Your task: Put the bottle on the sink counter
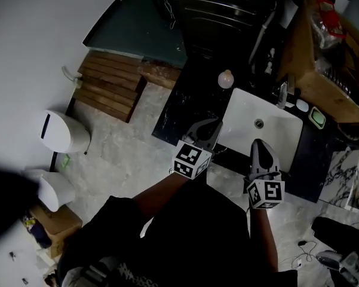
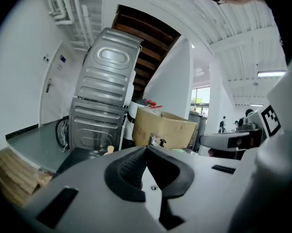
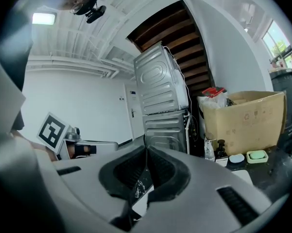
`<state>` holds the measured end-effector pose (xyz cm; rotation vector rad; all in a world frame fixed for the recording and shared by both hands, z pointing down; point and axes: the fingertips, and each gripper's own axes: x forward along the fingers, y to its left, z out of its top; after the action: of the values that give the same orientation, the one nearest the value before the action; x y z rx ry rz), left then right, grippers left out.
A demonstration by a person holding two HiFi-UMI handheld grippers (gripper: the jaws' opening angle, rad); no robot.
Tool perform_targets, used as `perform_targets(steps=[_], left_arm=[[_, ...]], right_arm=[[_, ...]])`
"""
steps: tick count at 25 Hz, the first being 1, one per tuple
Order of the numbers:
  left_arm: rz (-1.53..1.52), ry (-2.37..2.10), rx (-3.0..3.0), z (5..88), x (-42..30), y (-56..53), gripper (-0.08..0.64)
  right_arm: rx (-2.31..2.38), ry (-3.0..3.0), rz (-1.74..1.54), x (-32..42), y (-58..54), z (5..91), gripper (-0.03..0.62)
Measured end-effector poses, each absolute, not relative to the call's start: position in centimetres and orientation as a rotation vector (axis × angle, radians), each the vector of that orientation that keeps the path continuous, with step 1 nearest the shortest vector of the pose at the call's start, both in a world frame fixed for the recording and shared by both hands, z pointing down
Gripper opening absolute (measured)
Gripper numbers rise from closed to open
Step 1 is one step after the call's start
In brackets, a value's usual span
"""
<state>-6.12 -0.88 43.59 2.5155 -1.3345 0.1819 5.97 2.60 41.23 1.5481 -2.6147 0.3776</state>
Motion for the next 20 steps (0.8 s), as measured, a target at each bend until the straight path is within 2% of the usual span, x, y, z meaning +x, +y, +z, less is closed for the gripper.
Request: perform_targets(steps=[12,20], left_arm=[[0.156,-1.606,2.483,38.8,-0.8,15.6,0.017],[0.112,-1.522,2.552,37.9,-0.3,19.5,0.017]], right_arm=[[1.493,-2.694,0.302,9.2,16.4,37.7,0.040],[1.573,-2.638,0.300,10.2,20.9,36.9,0.039]])
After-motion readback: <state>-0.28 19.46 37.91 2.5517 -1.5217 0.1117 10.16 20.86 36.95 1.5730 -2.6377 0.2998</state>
